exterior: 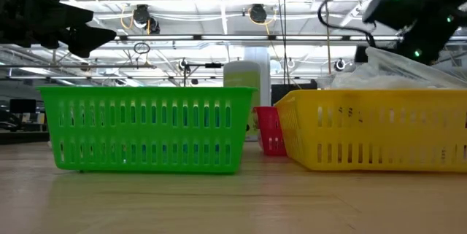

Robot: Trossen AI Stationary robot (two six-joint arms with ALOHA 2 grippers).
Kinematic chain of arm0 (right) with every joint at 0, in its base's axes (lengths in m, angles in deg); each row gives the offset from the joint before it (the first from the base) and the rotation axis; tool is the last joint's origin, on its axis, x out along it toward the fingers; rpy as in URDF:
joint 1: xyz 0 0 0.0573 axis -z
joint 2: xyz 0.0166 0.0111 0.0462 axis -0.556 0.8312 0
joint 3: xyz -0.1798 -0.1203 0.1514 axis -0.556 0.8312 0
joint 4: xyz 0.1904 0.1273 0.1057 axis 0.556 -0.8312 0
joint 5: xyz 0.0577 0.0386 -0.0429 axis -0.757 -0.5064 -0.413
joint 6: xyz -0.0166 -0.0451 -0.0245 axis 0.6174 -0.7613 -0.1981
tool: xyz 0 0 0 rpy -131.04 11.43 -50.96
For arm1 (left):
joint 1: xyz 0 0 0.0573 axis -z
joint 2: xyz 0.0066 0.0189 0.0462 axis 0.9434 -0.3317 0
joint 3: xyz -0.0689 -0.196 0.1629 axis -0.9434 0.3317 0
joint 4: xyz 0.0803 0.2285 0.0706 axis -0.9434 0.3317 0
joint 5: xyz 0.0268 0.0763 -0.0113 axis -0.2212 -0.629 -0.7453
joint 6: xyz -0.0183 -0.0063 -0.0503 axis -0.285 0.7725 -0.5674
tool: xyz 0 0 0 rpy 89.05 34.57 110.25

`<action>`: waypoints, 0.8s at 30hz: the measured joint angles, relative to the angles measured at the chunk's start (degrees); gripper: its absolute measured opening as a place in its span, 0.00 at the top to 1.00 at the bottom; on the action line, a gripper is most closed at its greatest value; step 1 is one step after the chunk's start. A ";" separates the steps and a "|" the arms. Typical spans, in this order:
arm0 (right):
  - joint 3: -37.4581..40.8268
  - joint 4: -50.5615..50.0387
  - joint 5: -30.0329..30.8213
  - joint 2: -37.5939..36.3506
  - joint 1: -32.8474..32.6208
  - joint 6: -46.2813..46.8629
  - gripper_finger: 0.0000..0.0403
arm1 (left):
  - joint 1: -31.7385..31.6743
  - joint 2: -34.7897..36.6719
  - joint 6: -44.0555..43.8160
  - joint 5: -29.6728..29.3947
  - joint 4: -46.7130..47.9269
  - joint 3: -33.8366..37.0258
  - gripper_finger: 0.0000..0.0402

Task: Pick & Place Travel size toiletries
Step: Put the nail cutter into the red basket

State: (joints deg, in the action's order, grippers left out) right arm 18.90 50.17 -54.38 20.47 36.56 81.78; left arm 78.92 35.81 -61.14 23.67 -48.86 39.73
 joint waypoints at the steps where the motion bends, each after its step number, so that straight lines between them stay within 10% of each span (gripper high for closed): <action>1: 1.23 1.06 -0.90 -0.01 0.76 0.02 0.57 | -0.02 -0.02 0.00 0.00 0.04 0.00 0.14; 24: 14.11 19.70 -18.71 -0.03 11.20 -2.91 0.58 | -0.02 -0.02 0.00 0.02 0.04 0.00 0.14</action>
State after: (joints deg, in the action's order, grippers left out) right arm 33.00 69.86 -73.09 20.44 47.76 78.87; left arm 78.90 35.80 -61.14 23.69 -48.82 39.73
